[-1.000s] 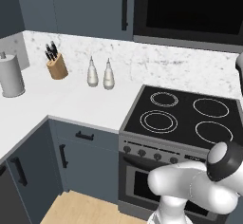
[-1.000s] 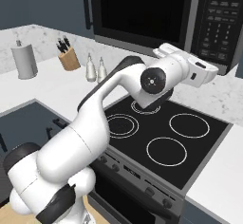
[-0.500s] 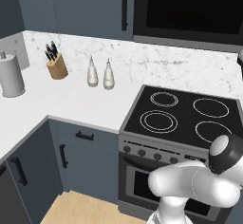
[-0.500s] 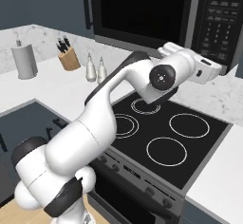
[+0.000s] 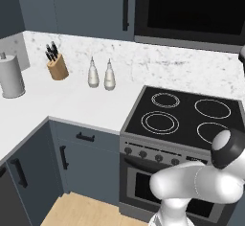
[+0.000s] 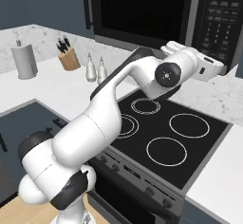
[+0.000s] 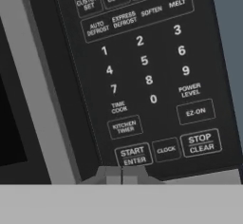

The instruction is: Pick the avocado from the sink and place it in the bowl. Then pick the bowl and place it in the microwave. Then close the microwave door and press the start button.

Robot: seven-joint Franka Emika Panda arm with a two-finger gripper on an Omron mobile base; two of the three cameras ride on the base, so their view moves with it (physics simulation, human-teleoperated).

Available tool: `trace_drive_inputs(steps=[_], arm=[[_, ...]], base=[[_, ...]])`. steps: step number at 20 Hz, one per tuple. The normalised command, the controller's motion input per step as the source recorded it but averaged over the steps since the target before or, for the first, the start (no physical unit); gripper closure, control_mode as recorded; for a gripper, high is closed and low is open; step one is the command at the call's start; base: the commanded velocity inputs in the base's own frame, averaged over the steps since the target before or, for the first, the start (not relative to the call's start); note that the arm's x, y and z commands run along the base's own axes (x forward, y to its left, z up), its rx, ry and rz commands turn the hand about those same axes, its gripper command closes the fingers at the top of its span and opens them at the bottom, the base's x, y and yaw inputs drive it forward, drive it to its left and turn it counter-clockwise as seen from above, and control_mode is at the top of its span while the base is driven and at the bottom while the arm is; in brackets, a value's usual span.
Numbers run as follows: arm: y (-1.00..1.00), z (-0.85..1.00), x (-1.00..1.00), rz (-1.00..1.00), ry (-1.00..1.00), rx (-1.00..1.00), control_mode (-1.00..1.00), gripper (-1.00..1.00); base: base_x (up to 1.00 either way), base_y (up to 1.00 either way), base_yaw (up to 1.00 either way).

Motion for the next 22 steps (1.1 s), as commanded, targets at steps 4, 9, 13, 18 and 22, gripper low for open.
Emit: trace_drive_inputs(steps=[4, 9, 13, 18, 22], arm=[[-0.07, -0.03, 0.14, 0.02, 0.0, 0.0, -1.0, 1.0], [-0.11, -0.07, 0.13, 0.03, 0.0, 0.0, -1.0, 1.0], [-0.14, -0.14, 0.13, 0.04, 0.0, 0.0, -1.0, 1.0], [-0.12, -0.06, 0.18, 0.03, 0.0, 0.0, -1.0, 1.0], [0.0, 0.0, 0.18, 0.01, 0.0, 0.0, -1.0, 1.0]], base=[[0.0, 0.0, 0.0], [0.0, 0.0, 0.0], [0.0, 0.0, 0.0], [0.0, 0.0, 0.0], [0.0, 0.0, 0.0]])
